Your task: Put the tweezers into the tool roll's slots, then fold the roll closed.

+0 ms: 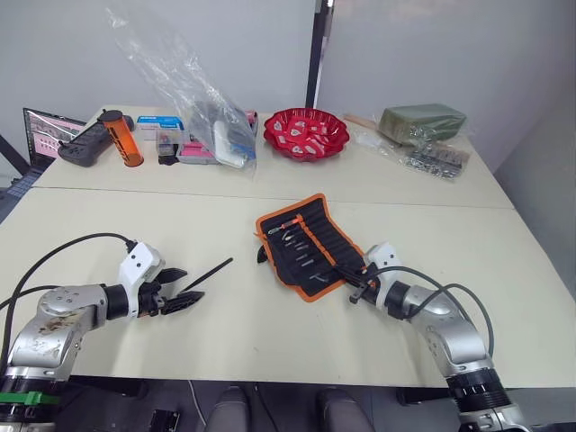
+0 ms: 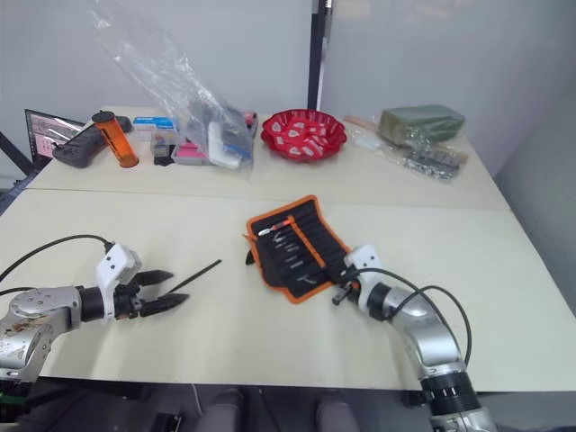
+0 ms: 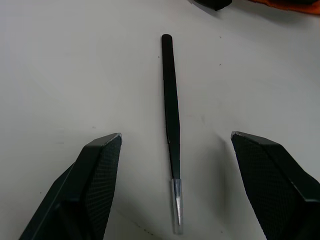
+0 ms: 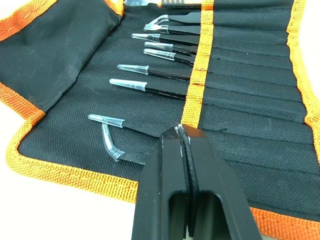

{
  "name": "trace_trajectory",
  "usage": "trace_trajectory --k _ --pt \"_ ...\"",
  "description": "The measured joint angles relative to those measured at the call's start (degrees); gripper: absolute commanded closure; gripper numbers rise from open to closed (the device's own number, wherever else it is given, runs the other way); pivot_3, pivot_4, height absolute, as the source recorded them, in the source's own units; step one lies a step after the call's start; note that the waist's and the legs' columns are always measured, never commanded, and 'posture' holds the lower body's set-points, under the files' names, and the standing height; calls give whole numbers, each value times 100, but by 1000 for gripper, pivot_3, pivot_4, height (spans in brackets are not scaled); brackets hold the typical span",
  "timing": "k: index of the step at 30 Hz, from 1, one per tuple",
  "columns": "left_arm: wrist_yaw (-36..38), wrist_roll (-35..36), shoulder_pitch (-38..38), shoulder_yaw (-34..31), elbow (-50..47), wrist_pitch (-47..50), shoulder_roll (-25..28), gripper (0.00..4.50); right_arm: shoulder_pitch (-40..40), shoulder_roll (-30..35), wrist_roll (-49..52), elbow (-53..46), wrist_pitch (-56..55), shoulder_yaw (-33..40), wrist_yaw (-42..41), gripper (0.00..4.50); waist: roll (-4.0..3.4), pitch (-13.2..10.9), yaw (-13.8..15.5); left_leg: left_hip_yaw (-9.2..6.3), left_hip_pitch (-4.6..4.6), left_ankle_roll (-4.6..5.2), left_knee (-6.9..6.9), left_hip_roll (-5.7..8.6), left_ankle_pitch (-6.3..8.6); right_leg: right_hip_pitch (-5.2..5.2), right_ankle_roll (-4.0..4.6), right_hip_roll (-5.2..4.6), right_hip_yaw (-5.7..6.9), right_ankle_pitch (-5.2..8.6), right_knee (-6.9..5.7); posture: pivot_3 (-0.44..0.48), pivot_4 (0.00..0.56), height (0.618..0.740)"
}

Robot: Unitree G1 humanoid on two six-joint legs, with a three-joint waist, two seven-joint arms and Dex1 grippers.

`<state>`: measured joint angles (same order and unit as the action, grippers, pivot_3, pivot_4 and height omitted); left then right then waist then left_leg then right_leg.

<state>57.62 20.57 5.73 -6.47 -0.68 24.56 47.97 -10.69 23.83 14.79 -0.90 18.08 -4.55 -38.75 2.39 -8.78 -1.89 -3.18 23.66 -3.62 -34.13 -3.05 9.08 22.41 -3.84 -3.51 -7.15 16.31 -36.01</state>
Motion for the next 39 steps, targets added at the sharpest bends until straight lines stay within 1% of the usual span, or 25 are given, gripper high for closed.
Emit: trace_trajectory --k 3,5,8,9,14,18,22,26,28,30,33,35,37,39 --pt "-68 -100 107 33 134 -52 -26 2571 58 0 1 -83 30 28 14 4500 -1 0 6 1 -12 -6 0 0 4 -5 0 -1 -1 1 5 0 150 740" --pt "-112 -140 125 25 156 -57 -50 3306 78 0 1 -110 70 40 14 4500 -1 1 6 1 -13 -5 0 0 3 -7 0 -1 -2 1 5 0 150 740" --pt "-127 -142 110 17 149 -53 -69 4234 88 0 1 -146 99 45 14 4500 -2 2 5 1 -12 0 0 -1 0 -10 0 -1 -1 0 4 0 150 740" --pt "-129 -140 99 5 146 -59 -69 4459 89 0 1 -153 105 45 14 4500 -2 2 4 1 -11 2 0 -1 -1 -12 0 -1 -1 0 3 0 150 740" --pt "-130 -96 13 -105 25 -25 -67 4459 99 0 0 -176 110 41 12 4500 -2 2 -15 1 1 3 1 -1 -2 -16 -1 -1 -1 0 -2 0 150 740" --pt "-155 57 70 -224 -79 286 -66 4459 100 0 0 -175 110 45 13 4500 1 0 -15 0 9 5 0 -1 -3 -11 -2 1 0 0 -5 0 150 740" --pt "-251 331 510 -516 -189 674 -21 4459 118 -8 7 -199 109 70 13 4500 8 -2 -7 -2 10 5 0 0 -4 -12 -2 1 2 0 -5 0 150 740" --pt "-188 480 934 -458 -521 976 116 4459 156 -72 41 -220 110 111 30 4500 8 -3 -15 -1 10 6 0 0 -4 -13 -5 1 1 -1 -6 0 150 740" --pt "-225 741 1346 -367 -666 1385 22 4459 194 -117 71 -226 109 168 58 4500 13 -5 4 -6 13 7 -1 0 -4 -14 -12 6 2 -5 -7 0 150 740" --pt "-364 1017 1916 -222 -863 2006 -105 4459 219 -201 124 -217 111 229 101 4500 21 -10 10 -11 18 7 -14 0 -5 -14 -27 10 3 -13 -11 0 150 740" --pt "-575 1303 2697 165 -1048 3048 -167 4459 246 -260 161 -230 112 245 157 4500 16 -13 -27 -10 18 7 -19 4 -5 -17 -48 9 -2 -23 -12 0 150 740" --pt "-675 1464 3158 407 -1056 3583 -377 4459 247 -259 169 -229 112 246 158 4500 15 -14 -33 -14 18 7 -19 5 -5 -17 -53 11 0 -24 -14 0 150 740" --pt "-689 1403 3538 796 -1010 3639 -505 4459 248 -260 170 -228 112 243 159 4500 15 -14 -38 -14 19 7 -19 5 -5 -16 -55 11 0 -25 -14 0 150 740" --pt "-714 1072 3905 1284 -868 3438 -605 4459 247 -263 169 -228 112 240 171 4500 15 -14 -39 -14 18 7 -19 6 -5 -17 -57 11 -1 -26 -14 0 150 740"
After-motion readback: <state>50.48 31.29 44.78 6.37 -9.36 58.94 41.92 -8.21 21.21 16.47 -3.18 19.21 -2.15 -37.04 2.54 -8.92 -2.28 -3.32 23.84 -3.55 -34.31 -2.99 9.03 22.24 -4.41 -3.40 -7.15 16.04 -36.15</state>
